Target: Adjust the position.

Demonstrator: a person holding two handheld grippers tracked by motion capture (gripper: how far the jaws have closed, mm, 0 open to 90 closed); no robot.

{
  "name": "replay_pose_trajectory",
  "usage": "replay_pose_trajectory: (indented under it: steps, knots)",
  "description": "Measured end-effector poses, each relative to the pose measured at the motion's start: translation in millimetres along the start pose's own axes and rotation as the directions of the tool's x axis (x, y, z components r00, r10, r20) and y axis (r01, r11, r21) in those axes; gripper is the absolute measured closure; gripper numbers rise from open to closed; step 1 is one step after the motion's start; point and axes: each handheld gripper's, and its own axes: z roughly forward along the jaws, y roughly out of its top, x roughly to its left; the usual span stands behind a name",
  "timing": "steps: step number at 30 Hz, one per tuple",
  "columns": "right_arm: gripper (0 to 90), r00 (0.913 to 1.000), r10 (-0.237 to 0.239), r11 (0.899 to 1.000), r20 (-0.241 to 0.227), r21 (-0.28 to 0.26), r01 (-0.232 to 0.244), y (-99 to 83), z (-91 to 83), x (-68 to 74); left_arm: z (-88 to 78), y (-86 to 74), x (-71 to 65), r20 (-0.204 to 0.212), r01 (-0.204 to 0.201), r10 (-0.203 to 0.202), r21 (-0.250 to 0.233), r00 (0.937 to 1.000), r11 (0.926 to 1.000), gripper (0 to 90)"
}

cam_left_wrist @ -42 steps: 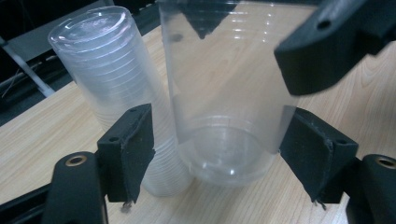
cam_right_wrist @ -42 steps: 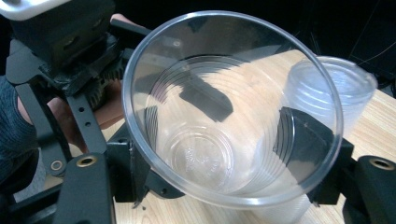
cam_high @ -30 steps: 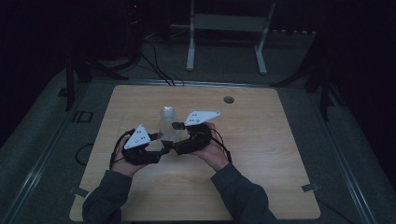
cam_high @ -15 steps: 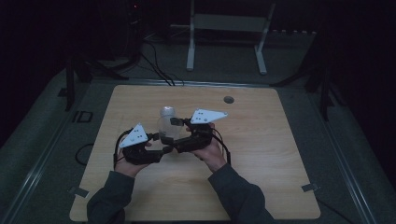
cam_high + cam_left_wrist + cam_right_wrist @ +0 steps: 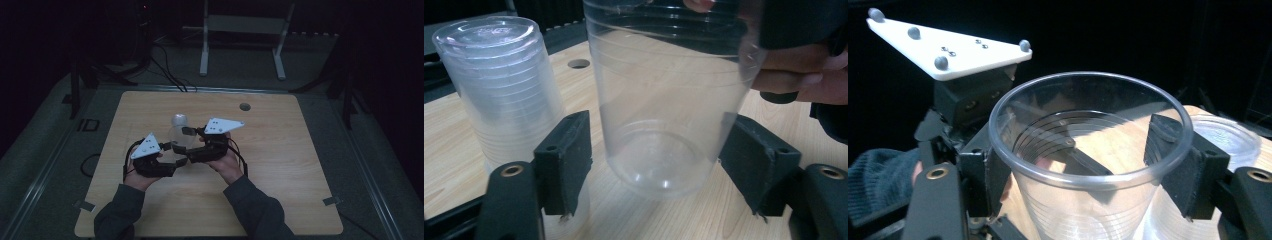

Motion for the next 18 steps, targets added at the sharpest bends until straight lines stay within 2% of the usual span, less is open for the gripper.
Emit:
replay_pose_trajectory:
  steps: [7, 18]
  knots:
    - [28.8, 0.9992, -0.026, 1.000, 0.031, 0.015, 0.026, 0.3, -2.6, -0.5, -3.2, 1.2, 0.4, -0.035, -0.014, 0.015, 0.007, 0.9993, 0.9999, 27.7]
    - [28.9, 0.9966, -0.042, 0.999, 0.071, 0.030, 0.040, -0.5, -7.6, -3.6, -8.7, 0.5, 2.2, -0.072, -0.006, 0.006, -0.001, 0.9974, 1.0000, 27.8]
